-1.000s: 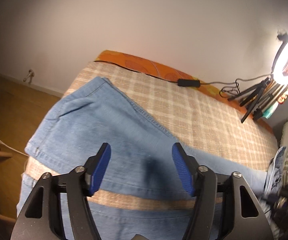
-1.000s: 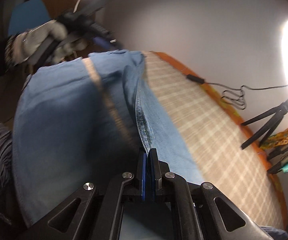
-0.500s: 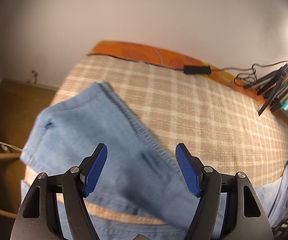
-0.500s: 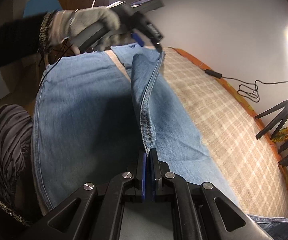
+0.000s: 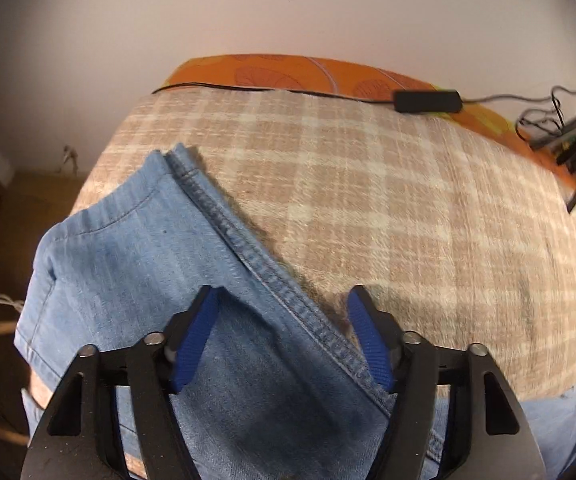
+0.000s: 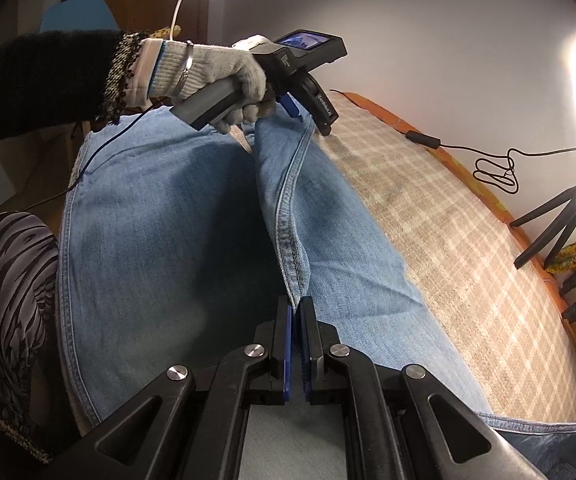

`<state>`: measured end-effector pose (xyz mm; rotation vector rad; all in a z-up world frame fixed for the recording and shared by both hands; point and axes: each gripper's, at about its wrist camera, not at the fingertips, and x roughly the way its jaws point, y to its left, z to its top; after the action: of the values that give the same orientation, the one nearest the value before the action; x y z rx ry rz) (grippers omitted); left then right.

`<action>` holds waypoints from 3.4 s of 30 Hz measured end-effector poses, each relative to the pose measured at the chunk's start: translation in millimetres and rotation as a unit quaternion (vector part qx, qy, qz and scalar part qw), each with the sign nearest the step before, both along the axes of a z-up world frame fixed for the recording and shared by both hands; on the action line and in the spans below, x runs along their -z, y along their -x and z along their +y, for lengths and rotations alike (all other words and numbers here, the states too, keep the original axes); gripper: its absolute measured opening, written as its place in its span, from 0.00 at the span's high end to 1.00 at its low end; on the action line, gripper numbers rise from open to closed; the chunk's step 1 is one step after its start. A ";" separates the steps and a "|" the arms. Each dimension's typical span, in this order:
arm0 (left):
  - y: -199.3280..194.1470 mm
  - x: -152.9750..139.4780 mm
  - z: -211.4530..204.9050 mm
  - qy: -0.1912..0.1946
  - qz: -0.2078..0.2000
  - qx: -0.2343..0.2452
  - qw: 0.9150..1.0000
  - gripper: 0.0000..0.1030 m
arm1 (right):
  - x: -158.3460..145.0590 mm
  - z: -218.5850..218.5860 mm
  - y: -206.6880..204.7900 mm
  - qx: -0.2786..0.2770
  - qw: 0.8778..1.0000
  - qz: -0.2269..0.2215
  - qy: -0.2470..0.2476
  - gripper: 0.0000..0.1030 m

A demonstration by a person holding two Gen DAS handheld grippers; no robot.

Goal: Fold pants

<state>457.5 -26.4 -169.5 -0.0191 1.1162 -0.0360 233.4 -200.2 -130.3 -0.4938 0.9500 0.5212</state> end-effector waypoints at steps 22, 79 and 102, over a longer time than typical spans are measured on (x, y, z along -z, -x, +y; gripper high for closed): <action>95.9 -98.5 95.0 0.149 -0.177 -0.037 0.972 0.95 | -49.9 -7.8 -3.3 0.059 0.995 -0.079 0.006 0.99; 291.1 -3.1 232.2 0.327 -0.120 -0.127 0.929 0.83 | -50.7 -220.1 20.4 0.556 0.825 0.003 -0.097 0.27; 285.6 -5.9 228.1 0.300 -0.119 -0.108 0.940 0.92 | -1.5 -285.5 4.6 0.610 0.790 0.047 -0.036 0.76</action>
<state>171.9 201.6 -163.6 -0.6673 0.8210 -0.1760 228.8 -485.7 -128.8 0.2817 1.1311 -0.6109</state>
